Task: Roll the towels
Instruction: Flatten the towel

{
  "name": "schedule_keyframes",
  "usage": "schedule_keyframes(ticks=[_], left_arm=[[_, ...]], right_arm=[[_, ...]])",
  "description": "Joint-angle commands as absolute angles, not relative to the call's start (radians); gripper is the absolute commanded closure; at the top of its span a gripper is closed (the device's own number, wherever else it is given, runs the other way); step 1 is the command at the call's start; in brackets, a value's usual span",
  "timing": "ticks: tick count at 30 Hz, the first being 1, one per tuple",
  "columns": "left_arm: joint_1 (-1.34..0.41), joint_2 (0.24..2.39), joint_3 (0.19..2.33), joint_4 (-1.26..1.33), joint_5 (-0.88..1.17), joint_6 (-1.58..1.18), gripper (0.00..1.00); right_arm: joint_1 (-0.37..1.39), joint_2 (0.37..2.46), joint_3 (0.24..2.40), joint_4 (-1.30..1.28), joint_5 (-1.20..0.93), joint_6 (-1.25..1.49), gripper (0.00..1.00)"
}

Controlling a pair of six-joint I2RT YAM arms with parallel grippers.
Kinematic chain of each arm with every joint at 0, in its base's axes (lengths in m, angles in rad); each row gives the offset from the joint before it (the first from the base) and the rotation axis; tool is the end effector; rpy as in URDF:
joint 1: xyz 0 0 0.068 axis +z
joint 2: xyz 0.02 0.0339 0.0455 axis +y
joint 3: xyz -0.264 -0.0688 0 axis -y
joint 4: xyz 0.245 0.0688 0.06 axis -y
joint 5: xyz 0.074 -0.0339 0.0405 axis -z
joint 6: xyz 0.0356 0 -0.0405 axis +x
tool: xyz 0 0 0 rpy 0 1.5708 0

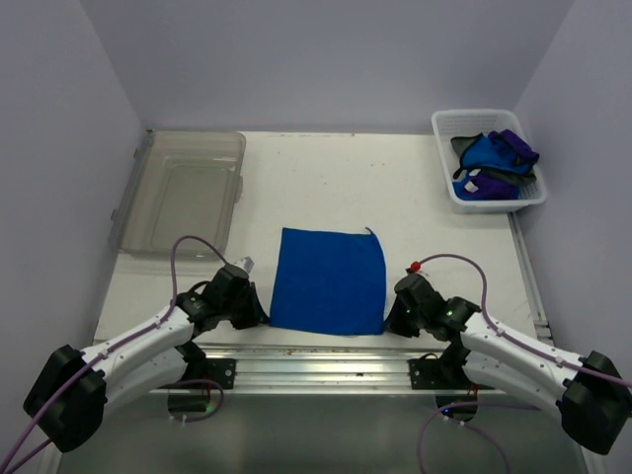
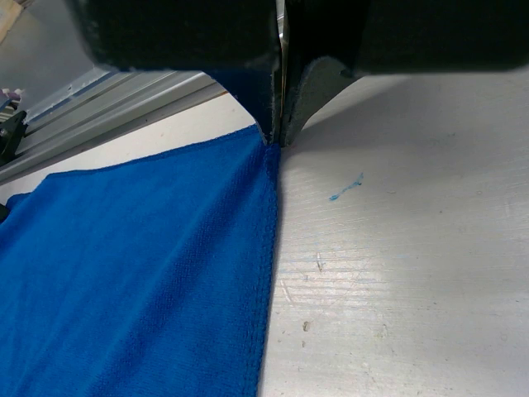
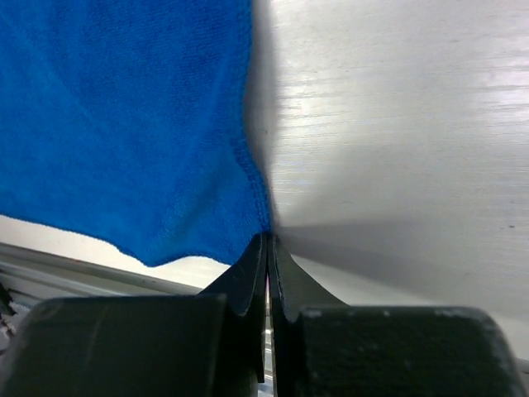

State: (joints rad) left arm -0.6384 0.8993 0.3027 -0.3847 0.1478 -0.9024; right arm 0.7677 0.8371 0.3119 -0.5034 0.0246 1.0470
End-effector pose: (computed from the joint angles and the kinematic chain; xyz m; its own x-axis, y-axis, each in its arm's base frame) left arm 0.1196 -0.0953 0.1414 -0.9279 -0.2781 -0.2485 -0.1179 0.8508 -0.5122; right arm 0.1027 0.0979 0.1448 -0.9015 0.3329 -0.2763 0.1910 0.8793 0.4363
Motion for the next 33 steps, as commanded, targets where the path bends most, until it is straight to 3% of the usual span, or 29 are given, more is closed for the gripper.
schedule_keyframes(ticks=[1,3,4,5,9,21,33], left_arm=[[-0.644,0.893,0.302,-0.399,0.132,-0.908,1.0],[-0.644,0.891,0.302,-0.4,0.13,-0.907,1.0],[-0.644,0.89,0.302,-0.4,0.13,-0.908,1.0],[-0.646,0.888,0.302,-0.402,0.132,-0.907,1.0],[-0.644,0.887,0.304,-0.402,0.13,-0.908,1.0],[-0.644,0.884,0.304,-0.406,0.127,-0.905,1.0],[-0.644,0.876,0.302,-0.413,0.123,-0.9,1.0]], right_arm=[[0.773,0.81,0.285,-0.637,0.132,1.055,0.99],[0.778,0.781,0.302,-0.679,0.159,1.051,0.88],[0.787,0.781,0.31,-0.699,0.176,1.048,0.74],[0.793,0.793,0.325,-0.712,0.189,1.031,0.68],[0.85,0.876,0.371,-0.73,0.251,1.043,0.55],[1.091,1.051,0.449,-0.696,0.344,1.152,0.57],[1.14,1.144,0.48,-0.624,0.354,1.178,0.66]])
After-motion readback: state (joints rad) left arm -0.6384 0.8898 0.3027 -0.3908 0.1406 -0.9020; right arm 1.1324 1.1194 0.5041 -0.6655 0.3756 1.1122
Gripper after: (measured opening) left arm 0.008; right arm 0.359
